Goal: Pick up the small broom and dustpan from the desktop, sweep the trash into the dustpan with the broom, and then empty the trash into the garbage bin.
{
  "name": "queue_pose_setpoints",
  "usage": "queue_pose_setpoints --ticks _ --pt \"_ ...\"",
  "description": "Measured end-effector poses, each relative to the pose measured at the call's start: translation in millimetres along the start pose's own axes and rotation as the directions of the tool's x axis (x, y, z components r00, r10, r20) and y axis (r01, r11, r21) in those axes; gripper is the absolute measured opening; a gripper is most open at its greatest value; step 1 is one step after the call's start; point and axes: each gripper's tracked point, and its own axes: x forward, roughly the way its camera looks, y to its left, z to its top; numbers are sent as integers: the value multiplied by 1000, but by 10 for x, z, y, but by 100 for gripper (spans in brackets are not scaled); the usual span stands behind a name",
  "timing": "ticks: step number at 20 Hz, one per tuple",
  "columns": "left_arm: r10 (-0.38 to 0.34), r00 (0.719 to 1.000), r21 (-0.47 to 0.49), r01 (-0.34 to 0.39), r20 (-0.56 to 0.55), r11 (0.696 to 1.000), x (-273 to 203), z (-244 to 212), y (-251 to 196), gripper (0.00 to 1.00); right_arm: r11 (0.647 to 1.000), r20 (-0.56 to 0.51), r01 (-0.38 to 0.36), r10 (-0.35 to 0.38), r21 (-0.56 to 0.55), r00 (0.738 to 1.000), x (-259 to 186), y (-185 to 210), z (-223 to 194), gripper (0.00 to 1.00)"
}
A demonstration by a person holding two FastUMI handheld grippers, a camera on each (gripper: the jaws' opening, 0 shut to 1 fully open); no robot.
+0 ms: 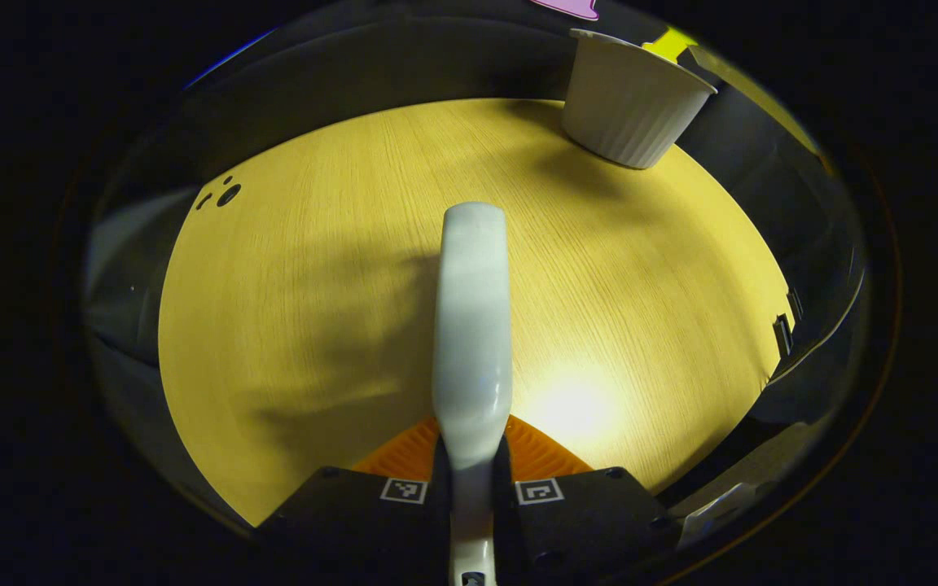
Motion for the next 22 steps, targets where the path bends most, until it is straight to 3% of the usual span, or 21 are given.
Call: queue_pose_setpoints --ticks 5,9,11,16,22 --pt "19 1000 -7 -19 -1 1000 -1 -20 -33 25 1000 -102 -13 14 6 995 701 425 -724 39" --pt "44 999 3 -44 -11 999 2 -33 -19 25 999 -148 -16 22 37 989 1230 689 -1141 34" --pt "48 999 10 -48 -16 999 10 -39 -27 24 998 -152 -8 17 54 988 1451 711 -1234 39" --pt "64 998 7 -64 -27 998 10 -36 -16 26 994 -146 19 -3 110 989 1853 794 -1282 36" --pt "111 993 -46 -113 -40 993 43 -70 -67 27 991 -159 50 -29 124 987 1996 805 -1316 36"
